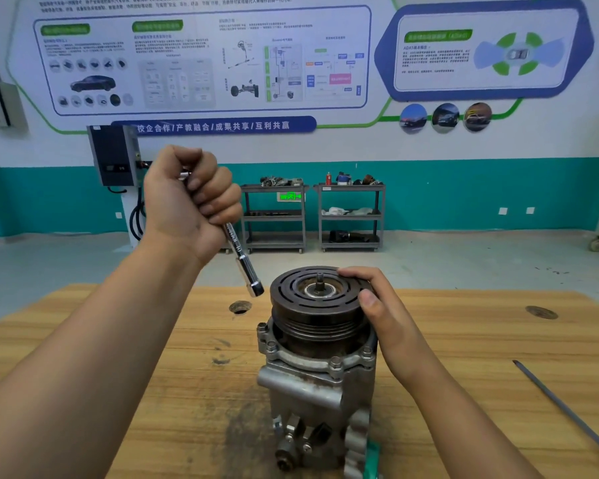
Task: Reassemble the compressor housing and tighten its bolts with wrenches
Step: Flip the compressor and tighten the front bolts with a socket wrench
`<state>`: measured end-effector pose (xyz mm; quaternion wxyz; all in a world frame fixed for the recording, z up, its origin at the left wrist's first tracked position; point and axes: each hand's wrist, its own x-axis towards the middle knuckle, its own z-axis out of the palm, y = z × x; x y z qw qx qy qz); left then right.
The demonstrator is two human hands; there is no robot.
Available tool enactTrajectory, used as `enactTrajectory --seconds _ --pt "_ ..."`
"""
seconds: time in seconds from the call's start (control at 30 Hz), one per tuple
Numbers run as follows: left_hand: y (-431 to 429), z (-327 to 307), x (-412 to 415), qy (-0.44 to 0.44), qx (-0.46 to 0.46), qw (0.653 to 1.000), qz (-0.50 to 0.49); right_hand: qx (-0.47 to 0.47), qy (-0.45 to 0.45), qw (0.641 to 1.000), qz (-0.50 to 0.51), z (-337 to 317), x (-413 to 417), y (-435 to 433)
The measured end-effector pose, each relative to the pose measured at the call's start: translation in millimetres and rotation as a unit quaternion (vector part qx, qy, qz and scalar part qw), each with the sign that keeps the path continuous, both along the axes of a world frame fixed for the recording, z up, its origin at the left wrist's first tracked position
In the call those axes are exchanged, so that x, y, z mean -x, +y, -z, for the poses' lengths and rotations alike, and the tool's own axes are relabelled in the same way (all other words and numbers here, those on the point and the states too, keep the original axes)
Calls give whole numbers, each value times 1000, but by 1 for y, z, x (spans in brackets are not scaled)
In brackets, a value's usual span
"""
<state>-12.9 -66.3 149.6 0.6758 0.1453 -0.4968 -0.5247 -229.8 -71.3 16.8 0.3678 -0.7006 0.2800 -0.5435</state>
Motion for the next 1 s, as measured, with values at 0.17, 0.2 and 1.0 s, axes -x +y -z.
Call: enactTrajectory --seconds 0.17,0.2,1.0 --pt "31 15 27 -67 15 982 -178 0 -8 1000 -2 0 -1 1" --pt "34 19 33 -75 4 976 -202 0 -8 1000 0 0 -1 1" --pt "31 27 67 -115 -1 956 -270 1 -3 1000 1 0 0 1"
